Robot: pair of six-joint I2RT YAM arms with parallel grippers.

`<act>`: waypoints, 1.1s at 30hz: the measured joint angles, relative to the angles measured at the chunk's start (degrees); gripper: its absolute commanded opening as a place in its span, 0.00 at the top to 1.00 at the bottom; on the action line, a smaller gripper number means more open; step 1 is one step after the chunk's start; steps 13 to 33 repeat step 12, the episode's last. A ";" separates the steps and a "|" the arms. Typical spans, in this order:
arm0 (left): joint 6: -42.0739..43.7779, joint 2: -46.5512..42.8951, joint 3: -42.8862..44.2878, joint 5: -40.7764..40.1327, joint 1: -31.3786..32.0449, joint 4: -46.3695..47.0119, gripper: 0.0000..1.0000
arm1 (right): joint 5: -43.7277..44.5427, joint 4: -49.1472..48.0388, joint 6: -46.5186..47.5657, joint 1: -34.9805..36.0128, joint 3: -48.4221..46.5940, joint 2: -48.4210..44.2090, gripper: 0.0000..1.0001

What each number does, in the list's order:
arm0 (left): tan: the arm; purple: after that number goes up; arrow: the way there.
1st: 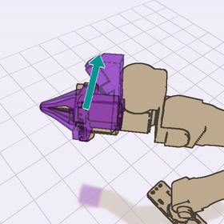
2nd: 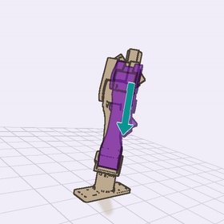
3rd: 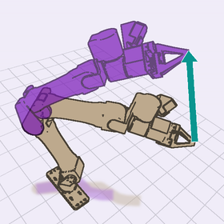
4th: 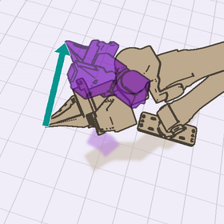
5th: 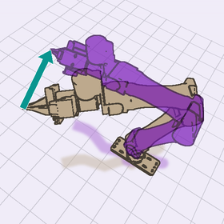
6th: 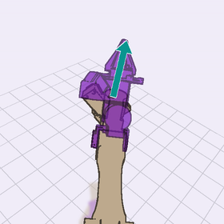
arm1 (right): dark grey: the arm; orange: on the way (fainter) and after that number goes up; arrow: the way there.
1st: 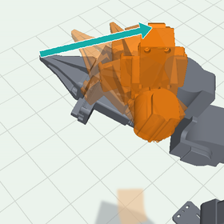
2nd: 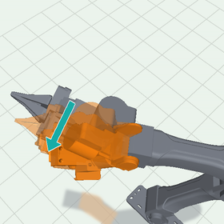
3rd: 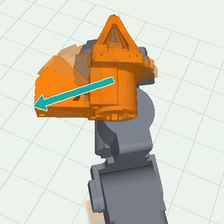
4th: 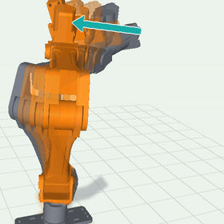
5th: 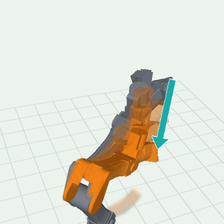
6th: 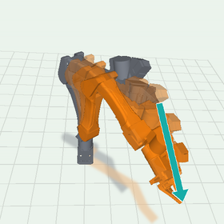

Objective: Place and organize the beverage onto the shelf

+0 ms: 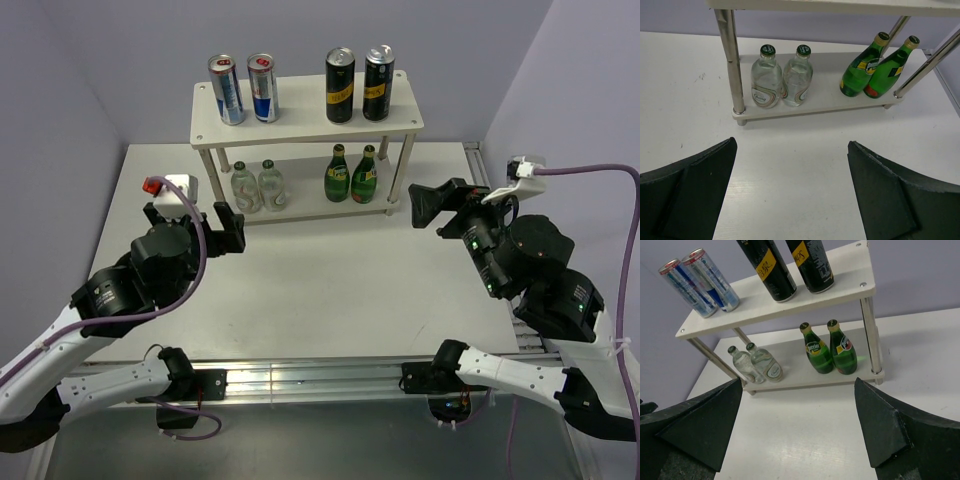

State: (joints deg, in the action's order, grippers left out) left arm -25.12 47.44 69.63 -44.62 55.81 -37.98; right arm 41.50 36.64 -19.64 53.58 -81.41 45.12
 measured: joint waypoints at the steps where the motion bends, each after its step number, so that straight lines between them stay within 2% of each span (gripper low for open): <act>1: 0.00 0.00 0.00 -0.11 0.00 0.00 0.01 | 0.00 0.04 0.02 0.00 0.17 -0.07 0.00; 33: 0.02 0.28 0.00 -0.52 0.00 -0.04 0.01 | -0.63 -0.92 1.16 0.00 1.84 -1.03 0.02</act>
